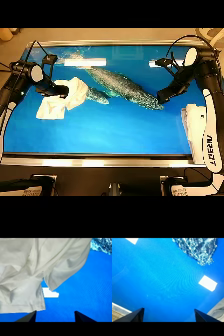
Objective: Fold the shirts.
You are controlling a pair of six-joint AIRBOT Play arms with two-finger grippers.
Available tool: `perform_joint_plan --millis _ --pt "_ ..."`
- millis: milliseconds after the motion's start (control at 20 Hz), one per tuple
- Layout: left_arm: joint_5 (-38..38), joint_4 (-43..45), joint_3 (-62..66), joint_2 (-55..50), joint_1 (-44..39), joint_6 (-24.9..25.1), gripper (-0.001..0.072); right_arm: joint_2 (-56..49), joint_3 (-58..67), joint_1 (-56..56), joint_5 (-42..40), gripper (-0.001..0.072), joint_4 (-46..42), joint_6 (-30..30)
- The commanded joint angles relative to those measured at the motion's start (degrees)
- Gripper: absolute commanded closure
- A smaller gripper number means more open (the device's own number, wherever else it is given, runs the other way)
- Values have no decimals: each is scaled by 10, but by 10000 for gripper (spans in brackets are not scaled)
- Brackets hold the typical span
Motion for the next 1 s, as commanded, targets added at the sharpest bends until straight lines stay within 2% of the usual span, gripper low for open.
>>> perform_joint_plan --millis 0,750,950 --pt "0 0 0 0 0 0 132 0 0 0 0 12 0 0" --pt "0 0 0 0 0 -1 132 0 0 0 0 12 0 0" --pt "49 -10 -1 -6 0 -13 132 0 0 0 -6 12 0 0"
